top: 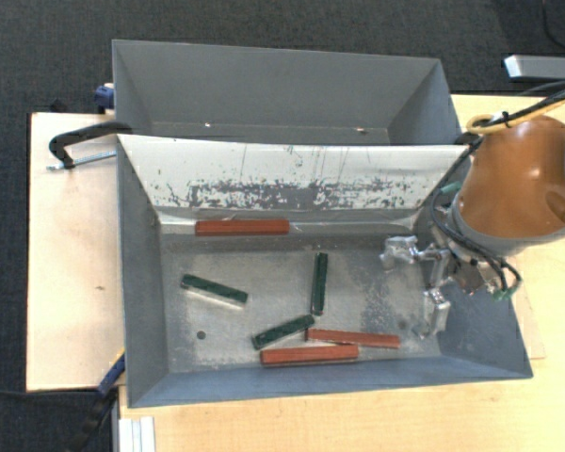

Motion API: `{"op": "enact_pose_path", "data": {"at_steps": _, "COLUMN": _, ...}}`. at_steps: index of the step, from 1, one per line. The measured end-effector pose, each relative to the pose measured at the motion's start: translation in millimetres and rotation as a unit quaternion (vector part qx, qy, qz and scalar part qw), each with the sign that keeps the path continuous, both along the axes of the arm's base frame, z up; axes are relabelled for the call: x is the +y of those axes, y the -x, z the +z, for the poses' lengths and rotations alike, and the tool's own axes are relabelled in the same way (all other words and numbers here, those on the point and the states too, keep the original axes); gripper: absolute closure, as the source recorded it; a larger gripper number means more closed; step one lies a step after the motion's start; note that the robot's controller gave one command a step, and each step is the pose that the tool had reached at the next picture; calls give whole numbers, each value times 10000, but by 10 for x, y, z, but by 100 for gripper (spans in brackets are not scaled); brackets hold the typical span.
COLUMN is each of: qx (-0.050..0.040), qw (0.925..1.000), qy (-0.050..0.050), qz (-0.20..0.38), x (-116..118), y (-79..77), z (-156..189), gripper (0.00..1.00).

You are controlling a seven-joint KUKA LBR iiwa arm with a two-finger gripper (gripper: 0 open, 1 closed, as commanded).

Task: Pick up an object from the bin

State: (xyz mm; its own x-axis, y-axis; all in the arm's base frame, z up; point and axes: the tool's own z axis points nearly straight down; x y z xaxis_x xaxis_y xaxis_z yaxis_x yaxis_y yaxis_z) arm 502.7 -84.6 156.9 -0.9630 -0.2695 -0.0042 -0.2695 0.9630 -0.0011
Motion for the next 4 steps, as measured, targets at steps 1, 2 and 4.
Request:
{"op": "enact_pose_path", "data": {"at_steps": 1, "qx": 14, "qw": 9956, "qy": -6, "qz": 933, "x": -62, "y": 83, "z": -207, "gripper": 0}}
{"op": "enact_pose_path", "data": {"at_steps": 2, "qx": 11, "qw": 9905, "qy": 3, "qz": 1378, "x": 73, "y": 52, "z": -565, "gripper": 0}}
{"op": "enact_pose_path", "data": {"at_steps": 4, "qx": 12, "qw": 9699, "qy": 2, "qz": 2435, "x": 152, "y": 84, "z": -859, "gripper": 0}}
